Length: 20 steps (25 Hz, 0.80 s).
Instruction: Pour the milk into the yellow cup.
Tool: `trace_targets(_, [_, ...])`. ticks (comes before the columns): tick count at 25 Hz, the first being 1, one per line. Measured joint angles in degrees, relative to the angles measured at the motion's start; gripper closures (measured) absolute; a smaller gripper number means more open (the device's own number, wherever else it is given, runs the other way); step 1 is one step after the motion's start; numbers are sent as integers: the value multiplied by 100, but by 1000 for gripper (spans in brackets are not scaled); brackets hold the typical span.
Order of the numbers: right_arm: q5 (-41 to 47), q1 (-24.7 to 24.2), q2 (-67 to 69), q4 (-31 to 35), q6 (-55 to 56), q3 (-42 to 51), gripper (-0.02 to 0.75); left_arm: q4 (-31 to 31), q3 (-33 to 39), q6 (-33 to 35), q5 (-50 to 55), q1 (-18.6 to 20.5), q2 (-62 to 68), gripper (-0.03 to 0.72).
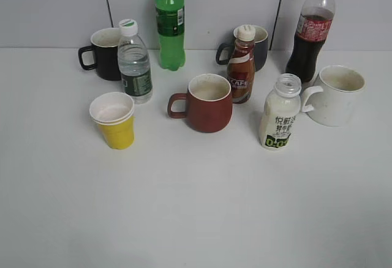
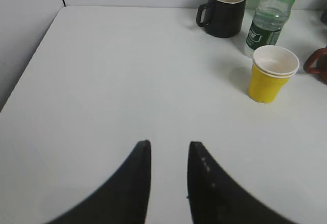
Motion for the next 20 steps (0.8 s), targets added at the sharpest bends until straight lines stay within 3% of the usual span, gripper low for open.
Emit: trace_targets(20, [0,0,0,0,0,0,185,0,0,0,0,0,0,498])
